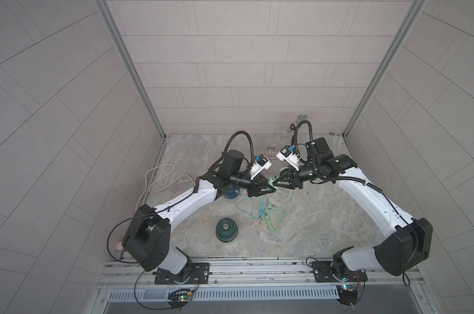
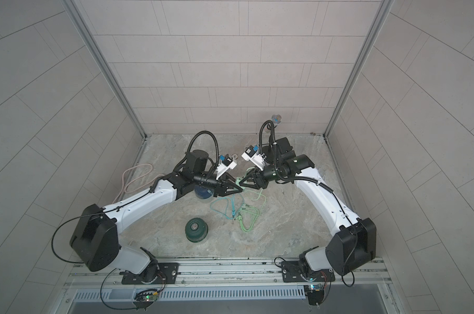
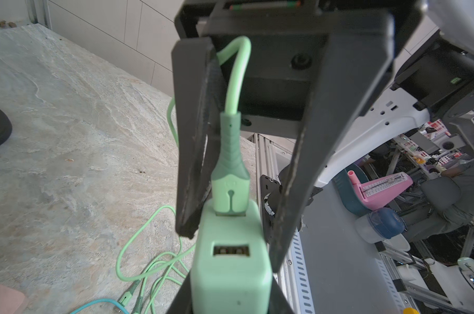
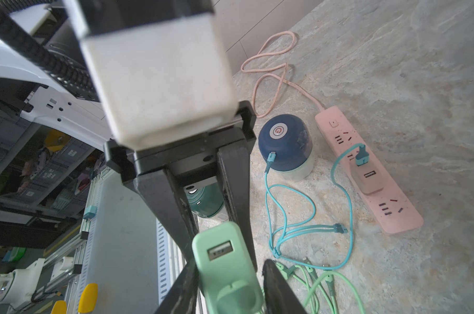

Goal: Charge the cordless meat grinders
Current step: Adjust the plug.

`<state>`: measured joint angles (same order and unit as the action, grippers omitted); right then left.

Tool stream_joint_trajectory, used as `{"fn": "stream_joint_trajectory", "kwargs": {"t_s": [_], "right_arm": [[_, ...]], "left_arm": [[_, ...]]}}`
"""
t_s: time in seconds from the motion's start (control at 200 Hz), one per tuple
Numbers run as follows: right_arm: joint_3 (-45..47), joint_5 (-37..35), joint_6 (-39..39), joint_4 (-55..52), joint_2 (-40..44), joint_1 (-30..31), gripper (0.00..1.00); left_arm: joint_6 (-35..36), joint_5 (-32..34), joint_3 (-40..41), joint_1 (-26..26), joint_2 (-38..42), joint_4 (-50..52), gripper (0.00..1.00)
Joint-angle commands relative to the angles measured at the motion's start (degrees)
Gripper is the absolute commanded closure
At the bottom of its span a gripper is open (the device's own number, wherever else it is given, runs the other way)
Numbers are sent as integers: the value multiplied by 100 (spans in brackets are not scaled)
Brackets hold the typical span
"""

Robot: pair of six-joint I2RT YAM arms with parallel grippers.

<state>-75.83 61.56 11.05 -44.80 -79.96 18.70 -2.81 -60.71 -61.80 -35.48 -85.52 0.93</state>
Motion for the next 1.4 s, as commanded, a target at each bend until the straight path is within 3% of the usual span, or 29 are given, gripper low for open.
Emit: {"fn": "stream_joint_trajectory", "kwargs": {"t_s": [0.0,0.185,0.45,0.6,0.665,0.841,1.141,1.396], "right_arm": [[29,247,178,-60,86,28,71],[84,248,196,-58,104,20,85],[26,135,58,228,86,20,91],[1,352,-249,554,23,15,94],[-32,565,-324,595,-35,38,100],[7,407,-307,590,-24,73,100],[-32,-529,-203,786,-97,15,100],[-58,-1605,575,1070,-670,28,100]], "left_arm": [[-42,-396,-301,17,38,-91,84],[-598,-648,-327,194,4,-466,77],[-1097,-737,-228,471,151,-876,59],[-1092,-775,-205,489,173,-858,59],[-1084,-729,-176,485,182,-911,61],[-1195,-722,-151,498,197,-1078,63],[-1459,-285,51,991,680,-907,35],[-1477,470,488,1869,1567,-348,33]]}}
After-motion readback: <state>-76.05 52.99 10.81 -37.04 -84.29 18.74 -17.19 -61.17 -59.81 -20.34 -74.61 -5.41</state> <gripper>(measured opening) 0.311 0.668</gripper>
